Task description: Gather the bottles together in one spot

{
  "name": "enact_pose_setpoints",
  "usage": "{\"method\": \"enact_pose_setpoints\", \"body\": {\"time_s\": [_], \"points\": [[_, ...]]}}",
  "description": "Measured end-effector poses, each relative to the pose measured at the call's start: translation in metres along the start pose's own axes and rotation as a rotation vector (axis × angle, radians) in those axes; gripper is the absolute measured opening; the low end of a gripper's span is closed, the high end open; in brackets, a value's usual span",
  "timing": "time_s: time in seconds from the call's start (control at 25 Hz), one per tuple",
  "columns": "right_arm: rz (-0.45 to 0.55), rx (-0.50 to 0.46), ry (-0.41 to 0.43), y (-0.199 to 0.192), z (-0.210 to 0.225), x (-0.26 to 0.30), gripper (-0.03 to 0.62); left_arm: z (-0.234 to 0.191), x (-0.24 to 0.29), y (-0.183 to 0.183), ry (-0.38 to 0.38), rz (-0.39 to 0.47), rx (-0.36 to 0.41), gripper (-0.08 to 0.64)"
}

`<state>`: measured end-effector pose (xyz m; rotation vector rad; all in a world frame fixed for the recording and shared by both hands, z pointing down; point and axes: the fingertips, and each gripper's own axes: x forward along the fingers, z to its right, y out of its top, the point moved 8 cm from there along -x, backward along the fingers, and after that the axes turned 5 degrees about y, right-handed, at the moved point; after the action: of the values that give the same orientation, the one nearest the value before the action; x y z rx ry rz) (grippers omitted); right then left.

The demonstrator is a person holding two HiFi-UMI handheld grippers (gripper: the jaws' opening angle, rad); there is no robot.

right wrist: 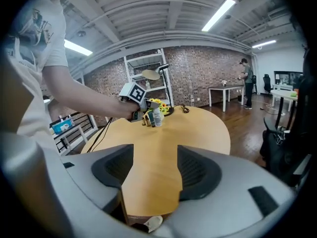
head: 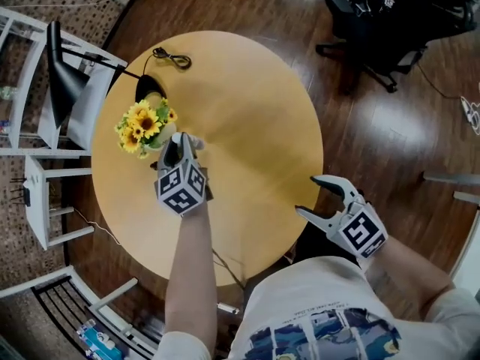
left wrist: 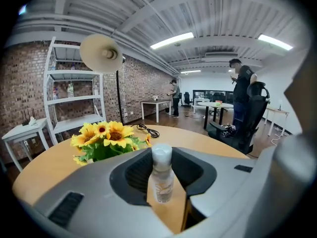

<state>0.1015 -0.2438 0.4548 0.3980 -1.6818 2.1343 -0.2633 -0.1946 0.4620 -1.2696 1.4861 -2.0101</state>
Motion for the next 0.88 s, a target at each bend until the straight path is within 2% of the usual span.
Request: {"method": "enact_pose_setpoints", "body": {"time_s": [0.24,0.72,0.88], "points": [[-0.041,0.085,-0.024,-0.018,0.008,-0.011,0.301,-0.003,0.023,-0.012,0.031,0.006,-0.014,0.120],[-0.076,0.107,-0.006,-0.026,0.011,0.002,0.302,-0.005,0.030,-0.021,0.030,0.043,0.026,0.123],[-0.068,0.104,-0.007,-0.025,0.009,0.005,0.302,-0.006,0.027,-0.023,0.041,0.047,0.063,0.140]]}}
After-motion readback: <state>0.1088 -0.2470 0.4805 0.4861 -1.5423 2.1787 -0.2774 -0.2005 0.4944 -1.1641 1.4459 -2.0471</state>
